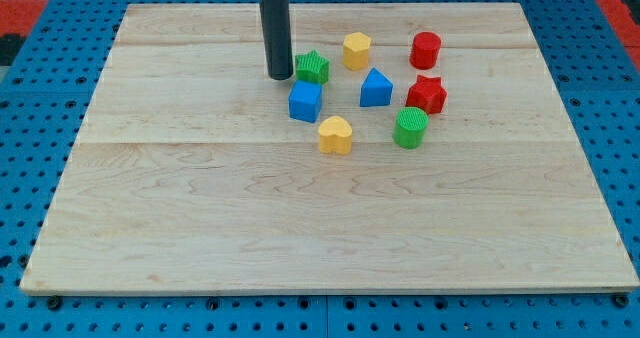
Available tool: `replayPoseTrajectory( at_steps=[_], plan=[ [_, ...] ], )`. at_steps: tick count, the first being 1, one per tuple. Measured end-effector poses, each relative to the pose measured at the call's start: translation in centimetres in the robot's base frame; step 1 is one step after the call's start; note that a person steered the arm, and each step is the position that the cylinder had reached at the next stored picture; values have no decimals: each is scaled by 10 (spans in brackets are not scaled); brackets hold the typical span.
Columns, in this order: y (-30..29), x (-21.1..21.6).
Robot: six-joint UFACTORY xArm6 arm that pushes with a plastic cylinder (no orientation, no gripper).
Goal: Move the green star to the bottom left of the yellow hexagon
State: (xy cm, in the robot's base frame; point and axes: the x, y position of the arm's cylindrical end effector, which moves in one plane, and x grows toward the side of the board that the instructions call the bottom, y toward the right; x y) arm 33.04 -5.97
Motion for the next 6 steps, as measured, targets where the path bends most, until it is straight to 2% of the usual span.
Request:
replayPoseTrajectory(
  at_steps=[3,6],
  plan=[
    [-17,-3],
    [51,-4]
  ],
)
